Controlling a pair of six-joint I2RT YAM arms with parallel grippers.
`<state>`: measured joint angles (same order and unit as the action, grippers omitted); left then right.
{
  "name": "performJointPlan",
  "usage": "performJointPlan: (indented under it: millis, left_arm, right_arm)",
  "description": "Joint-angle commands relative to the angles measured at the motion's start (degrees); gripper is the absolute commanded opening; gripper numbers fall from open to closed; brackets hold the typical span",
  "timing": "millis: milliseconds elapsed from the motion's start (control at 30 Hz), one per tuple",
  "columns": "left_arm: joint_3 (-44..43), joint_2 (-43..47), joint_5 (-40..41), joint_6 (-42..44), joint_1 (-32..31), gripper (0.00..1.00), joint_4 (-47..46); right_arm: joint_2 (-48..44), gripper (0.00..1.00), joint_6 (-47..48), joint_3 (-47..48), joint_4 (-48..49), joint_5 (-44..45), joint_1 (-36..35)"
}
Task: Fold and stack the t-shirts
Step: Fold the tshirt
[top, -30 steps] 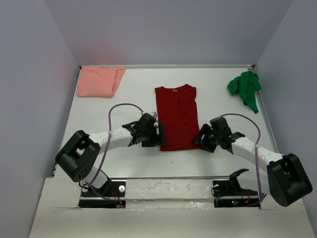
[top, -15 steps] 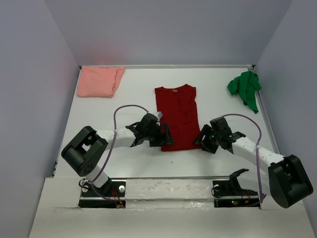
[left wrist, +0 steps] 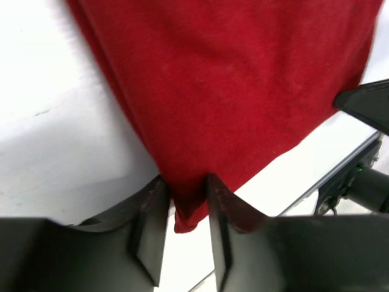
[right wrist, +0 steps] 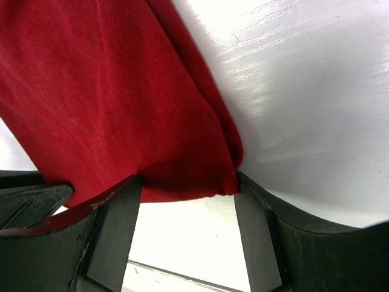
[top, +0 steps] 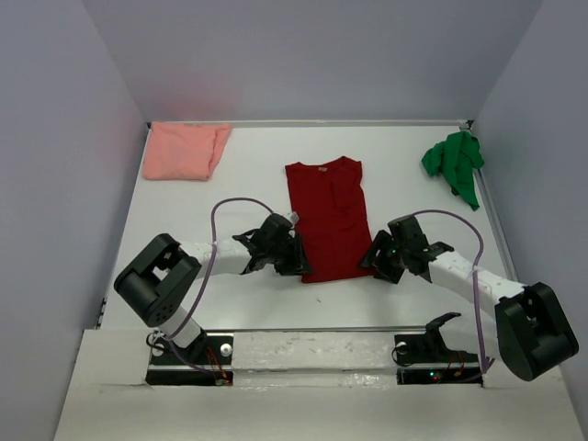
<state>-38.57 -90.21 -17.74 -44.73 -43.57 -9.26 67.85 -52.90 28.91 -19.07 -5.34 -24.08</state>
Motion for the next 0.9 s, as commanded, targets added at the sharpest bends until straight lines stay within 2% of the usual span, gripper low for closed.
performJointPlan:
  millis: [0, 33, 133, 167, 267, 300, 433, 633, 867]
  left_arm:
    - [1.39, -0.14, 0.42, 1.22, -0.64, 0.32, 4.42]
    - [1.39, -0.49, 0.42, 1.31, -0.64, 0.22, 4.34]
    - [1.21, -1.28, 0.42, 1.49, -0.64, 0.09, 4.42]
    - [1.13, -1.37, 0.34, 1.49, -0.64, 0.02, 4.34]
    - [0.95, -1.28, 0.42, 1.66, -0.64, 0.00, 4.42]
    - [1.04, -1.11, 0.60, 1.75, -0.64, 0.00, 4.86]
    - [0.95, -0.14, 1.65, 2.28, -0.64, 0.00, 6.35]
    - [2.35, 2.49, 2.18, 1.40, -0.90, 0.00, 7.94]
    - [5.69, 10.84, 4.81, -3.77, -5.64, 0.00, 11.80]
  right_arm:
    - [2.01, 0.66, -0.36, -0.43, -2.99, 3.15, -0.36]
    - [2.19, 0.65, -0.36, -0.34, -3.08, 3.41, -0.36]
    - [2.89, 0.58, -0.62, -0.69, -2.90, 3.41, -0.36]
    - [2.90, 0.54, -0.71, -0.87, -2.90, 3.58, -0.36]
    - [3.42, 0.19, -0.45, -1.22, -2.46, 3.41, -0.36]
    - [3.42, 0.00, -0.44, -1.31, -2.38, 3.15, -0.36]
    - [2.02, 0.00, -0.53, -1.66, -2.99, 2.97, -1.41]
    - [-0.71, 0.00, -2.20, 0.89, -8.87, 7.98, -6.94]
    - [-3.52, 0.00, -8.96, 1.77, -15.19, 11.57, -18.63]
